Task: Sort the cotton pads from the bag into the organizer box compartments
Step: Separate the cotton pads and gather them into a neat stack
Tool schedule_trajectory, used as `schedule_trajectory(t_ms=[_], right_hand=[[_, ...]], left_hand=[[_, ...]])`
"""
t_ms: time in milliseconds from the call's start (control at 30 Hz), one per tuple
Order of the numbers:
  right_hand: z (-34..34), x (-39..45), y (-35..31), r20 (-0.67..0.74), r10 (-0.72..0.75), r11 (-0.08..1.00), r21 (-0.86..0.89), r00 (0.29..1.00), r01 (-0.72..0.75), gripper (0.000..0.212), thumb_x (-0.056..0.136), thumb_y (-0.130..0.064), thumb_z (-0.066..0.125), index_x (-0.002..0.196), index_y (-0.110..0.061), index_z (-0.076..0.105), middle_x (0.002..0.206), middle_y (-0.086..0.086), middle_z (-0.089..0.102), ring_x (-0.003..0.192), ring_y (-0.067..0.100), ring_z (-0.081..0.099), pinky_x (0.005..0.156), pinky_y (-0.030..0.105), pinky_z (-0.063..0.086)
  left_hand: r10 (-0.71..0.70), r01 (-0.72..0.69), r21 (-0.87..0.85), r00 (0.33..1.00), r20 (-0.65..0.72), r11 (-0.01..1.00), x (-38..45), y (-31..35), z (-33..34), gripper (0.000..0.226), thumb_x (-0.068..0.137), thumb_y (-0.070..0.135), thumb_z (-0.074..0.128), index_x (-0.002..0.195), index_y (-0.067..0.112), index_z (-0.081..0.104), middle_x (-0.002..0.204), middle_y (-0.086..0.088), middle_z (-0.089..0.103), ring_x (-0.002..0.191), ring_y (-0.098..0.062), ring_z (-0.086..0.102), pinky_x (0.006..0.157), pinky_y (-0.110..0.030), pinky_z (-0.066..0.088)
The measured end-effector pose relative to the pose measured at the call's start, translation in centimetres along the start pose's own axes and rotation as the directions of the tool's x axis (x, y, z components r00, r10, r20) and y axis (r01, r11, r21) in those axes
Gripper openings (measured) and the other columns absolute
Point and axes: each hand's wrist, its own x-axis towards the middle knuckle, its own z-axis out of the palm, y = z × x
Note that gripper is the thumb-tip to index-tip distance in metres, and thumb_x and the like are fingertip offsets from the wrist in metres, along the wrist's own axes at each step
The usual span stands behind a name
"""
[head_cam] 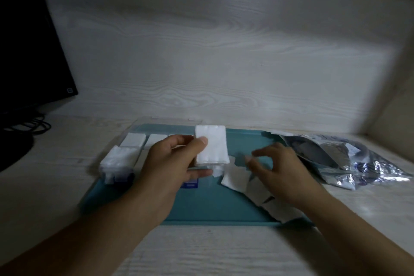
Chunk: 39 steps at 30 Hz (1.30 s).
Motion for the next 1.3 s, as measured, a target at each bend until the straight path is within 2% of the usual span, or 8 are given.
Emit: schedule_trajectory(t_ms=[100, 267, 433, 600, 800, 900, 1067, 1300], right_hand=[[0.7, -0.5, -0.6, 0.185, 0.042, 0.989, -0.148, 0.982, -0.015, 0.047, 0.083, -0.062, 0.060, 0.114, -0.027, 0.066, 0.118, -0.004, 0.054, 0.119, 0.017, 0.038, 0.096, 0.032, 0.038], [0.9, -0.8, -1.5, 0.138, 0.035, 0.995, -0.100, 0.990, -0.022, 0.028, 0.079, -0.050, 0.072, 0.096, -0.030, 0.062, 0.098, -0.011, 0.050, 0.111, 0.015, 0.044, 0.088, 0.029, 0.040], [0.8, -0.7, -1.7, 0.025, 0.025, 0.953, 0.302, 0.999, -0.031, 0.018, 0.080, -0.022, 0.078, 0.074, -0.022, 0.061, 0.070, -0.004, 0.063, 0.059, 0.011, 0.059, 0.048, 0.015, 0.040], [-1.5, -0.5, -1.9, 0.037, -0.023, 0.732, 0.681, 0.999, -0.008, 0.010, 0.082, -0.008, 0.073, 0.074, -0.009, 0.068, 0.055, -0.005, 0.064, 0.048, 0.003, 0.053, 0.052, 0.014, 0.041], [-2.4, -1.0, -1.9, 0.129, -0.212, 0.451, 0.892, 0.969, -0.020, 0.032, 0.069, -0.036, 0.083, 0.078, -0.007, 0.073, 0.074, 0.018, 0.059, 0.070, 0.027, 0.048, 0.065, 0.036, 0.039], [-2.0, -1.5, -2.6, 0.120, -0.251, 0.506, 0.862, 0.961, 0.025, 0.029, 0.070, -0.039, 0.082, 0.070, -0.013, 0.071, 0.063, 0.005, 0.061, 0.058, 0.017, 0.048, 0.053, 0.026, 0.037], [-1.1, -2.1, -3.9, 0.063, -0.194, 0.572, 0.818, 0.979, 0.061, 0.011, 0.076, -0.007, 0.072, 0.072, 0.001, 0.067, 0.056, -0.001, 0.064, 0.050, 0.005, 0.055, 0.050, 0.015, 0.044], [-0.1, -2.7, -4.3, -0.131, -0.158, 0.687, 0.697, 0.979, 0.205, 0.009, 0.078, -0.011, 0.076, 0.072, -0.013, 0.070, 0.062, -0.002, 0.070, 0.053, 0.003, 0.060, 0.052, 0.015, 0.047]], left_hand=[[-0.026, 0.026, -0.020, 1.000, -0.008, 0.999, -0.1, -0.3, 0.1, 0.026, 0.086, 0.018, 0.071, 0.101, -0.003, 0.067, 0.105, -0.027, 0.066, 0.083, -0.030, 0.068, 0.072, -0.040, 0.061], [-0.059, 0.059, -0.020, 0.998, 0.004, 0.998, -0.5, -0.6, 0.5, 0.022, 0.087, 0.015, 0.070, 0.099, -0.003, 0.065, 0.104, -0.027, 0.069, 0.077, -0.026, 0.071, 0.069, -0.040, 0.062], [-0.059, 0.059, -0.029, 0.998, 0.001, 0.998, -0.5, -0.7, 0.7, 0.020, 0.089, 0.011, 0.067, 0.099, -0.006, 0.063, 0.104, -0.027, 0.069, 0.075, -0.024, 0.071, 0.062, -0.037, 0.062], [-0.053, 0.053, -0.012, 0.999, 0.001, 0.999, -0.6, -0.7, 0.6, 0.025, 0.088, 0.012, 0.068, 0.103, -0.008, 0.063, 0.106, -0.028, 0.068, 0.075, -0.023, 0.070, 0.064, -0.037, 0.062], [-0.067, 0.066, 0.063, 0.998, 0.012, 0.996, -0.7, -0.9, 0.5, 0.024, 0.088, 0.015, 0.070, 0.104, -0.002, 0.065, 0.109, -0.028, 0.067, 0.090, -0.035, 0.071, 0.066, -0.036, 0.061], [-0.082, 0.076, 0.091, 0.994, 0.067, 0.993, -1.0, -1.1, 0.6, 0.020, 0.090, 0.013, 0.068, 0.104, 0.000, 0.065, 0.100, -0.021, 0.073, 0.087, -0.028, 0.074, 0.066, -0.036, 0.061], [-0.127, 0.116, 0.086, 0.984, 0.124, 0.989, -1.3, -1.6, 0.8, 0.018, 0.091, 0.010, 0.065, 0.108, 0.004, 0.065, 0.097, -0.016, 0.075, 0.087, -0.026, 0.074, 0.070, -0.038, 0.061], [-0.149, 0.135, 0.093, 0.975, 0.167, 0.986, -1.1, -1.8, 0.5, 0.020, 0.092, 0.008, 0.063, 0.112, 0.007, 0.064, 0.100, -0.014, 0.075, 0.092, -0.026, 0.074, 0.080, -0.043, 0.060]])
